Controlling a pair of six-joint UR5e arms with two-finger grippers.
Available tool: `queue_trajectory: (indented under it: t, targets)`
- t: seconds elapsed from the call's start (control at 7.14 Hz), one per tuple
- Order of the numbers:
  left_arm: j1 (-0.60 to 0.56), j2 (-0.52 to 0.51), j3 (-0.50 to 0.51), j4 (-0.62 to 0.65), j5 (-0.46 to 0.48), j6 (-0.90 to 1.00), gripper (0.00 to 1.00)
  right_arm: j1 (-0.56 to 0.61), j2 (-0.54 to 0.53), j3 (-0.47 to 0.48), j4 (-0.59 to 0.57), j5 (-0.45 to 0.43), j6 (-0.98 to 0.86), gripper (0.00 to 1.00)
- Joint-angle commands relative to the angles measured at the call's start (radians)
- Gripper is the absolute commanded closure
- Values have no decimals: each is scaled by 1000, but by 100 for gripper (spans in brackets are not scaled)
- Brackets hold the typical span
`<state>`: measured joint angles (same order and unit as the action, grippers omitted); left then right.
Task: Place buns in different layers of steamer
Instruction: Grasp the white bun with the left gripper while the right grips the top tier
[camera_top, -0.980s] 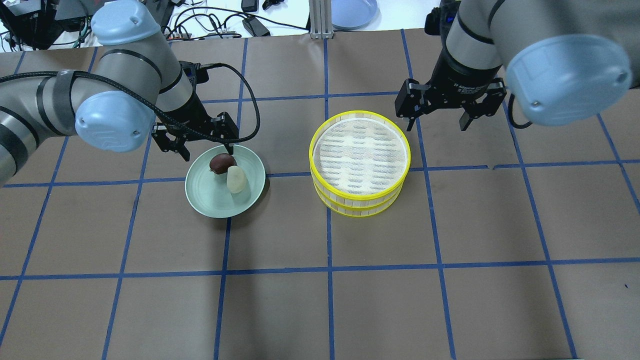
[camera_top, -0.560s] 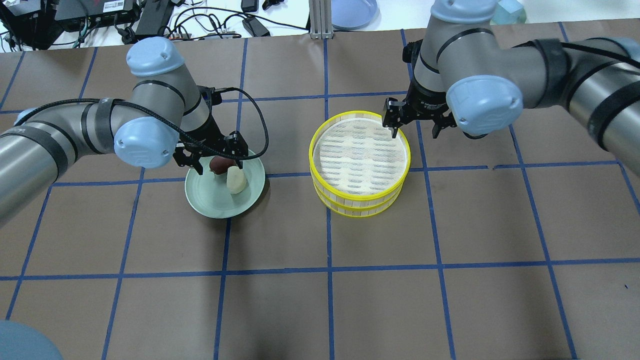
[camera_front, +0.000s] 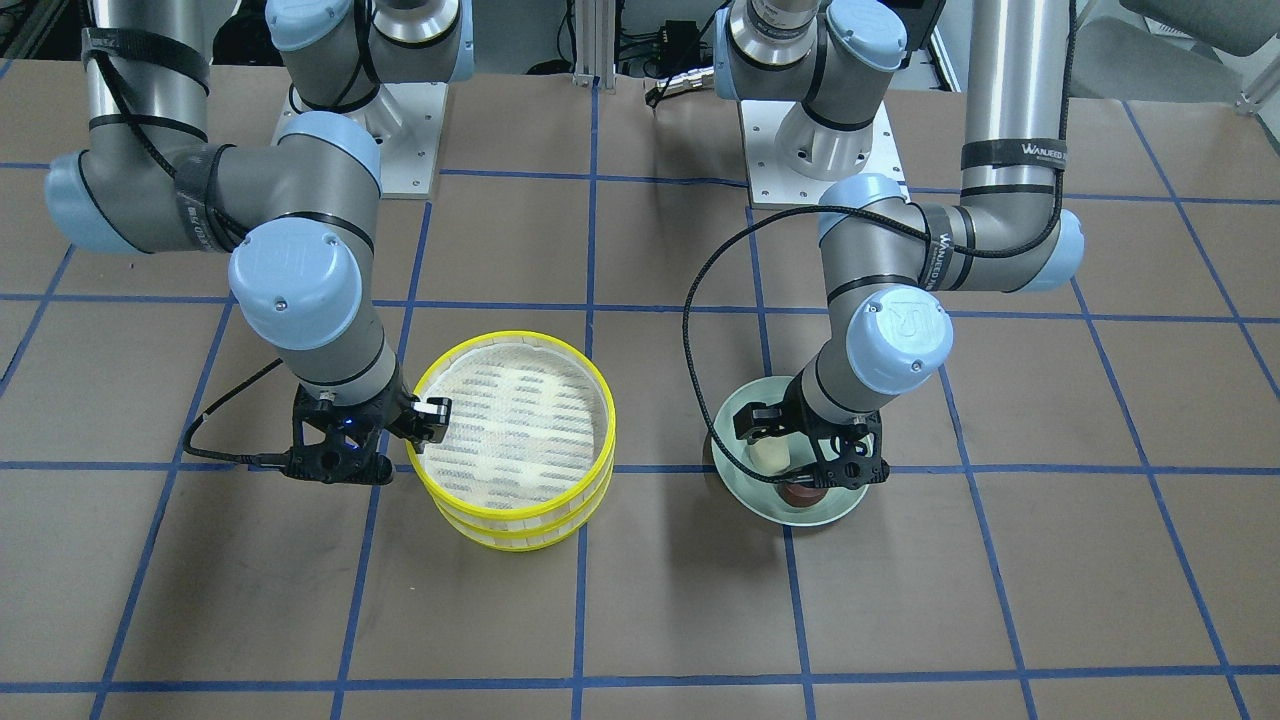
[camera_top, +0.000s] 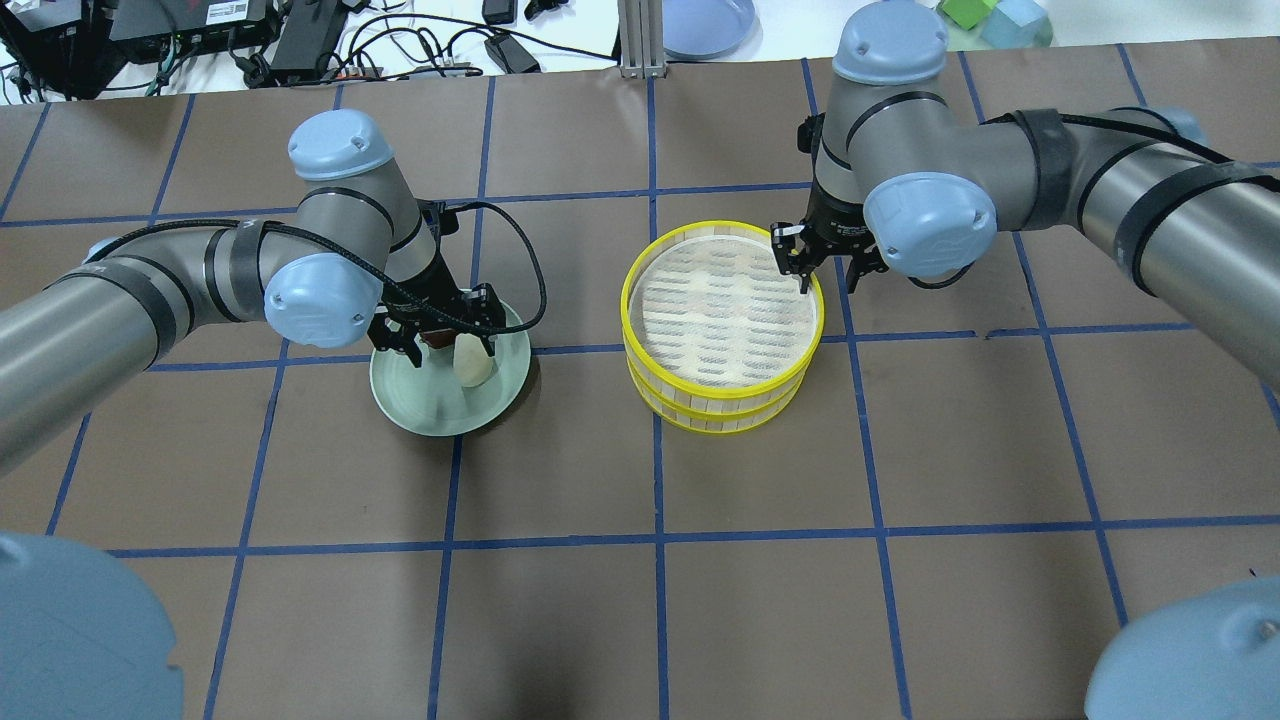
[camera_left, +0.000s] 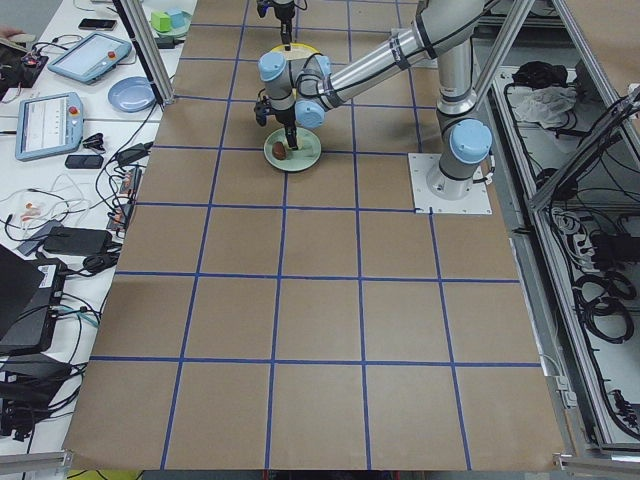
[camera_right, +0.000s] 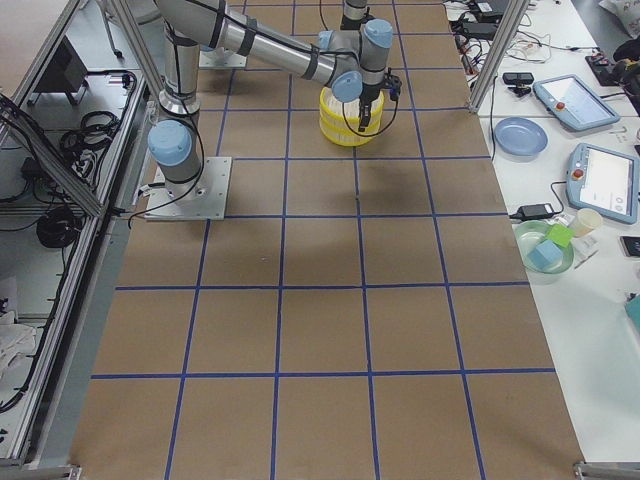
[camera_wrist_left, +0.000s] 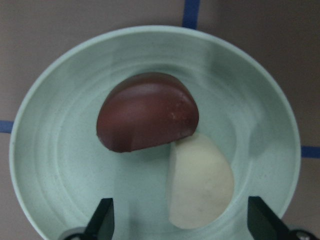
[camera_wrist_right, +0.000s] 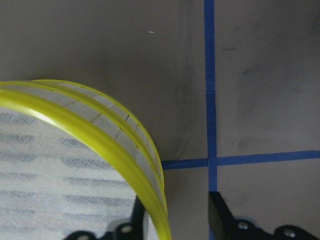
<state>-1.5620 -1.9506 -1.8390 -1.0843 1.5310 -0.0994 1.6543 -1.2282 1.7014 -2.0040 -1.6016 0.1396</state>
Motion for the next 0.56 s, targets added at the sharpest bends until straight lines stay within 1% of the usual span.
queue_trajectory:
  t: [0.0, 0.14, 0.28, 0.42]
  targets:
    - [-1, -14, 0, 3, -50, -15, 6, 1, -5, 0, 10, -3, 2, 100]
    - [-1, -21, 0, 3, -63, -38, 6, 2, -13, 0, 11, -4, 0, 100]
    - [0, -27, 0, 3, -57, -36, 19, 5, -25, -5, 24, -3, 0, 100]
    - [-1, -27, 4, 6, -51, -25, 53, 6, -55, -14, 66, 17, -8, 100]
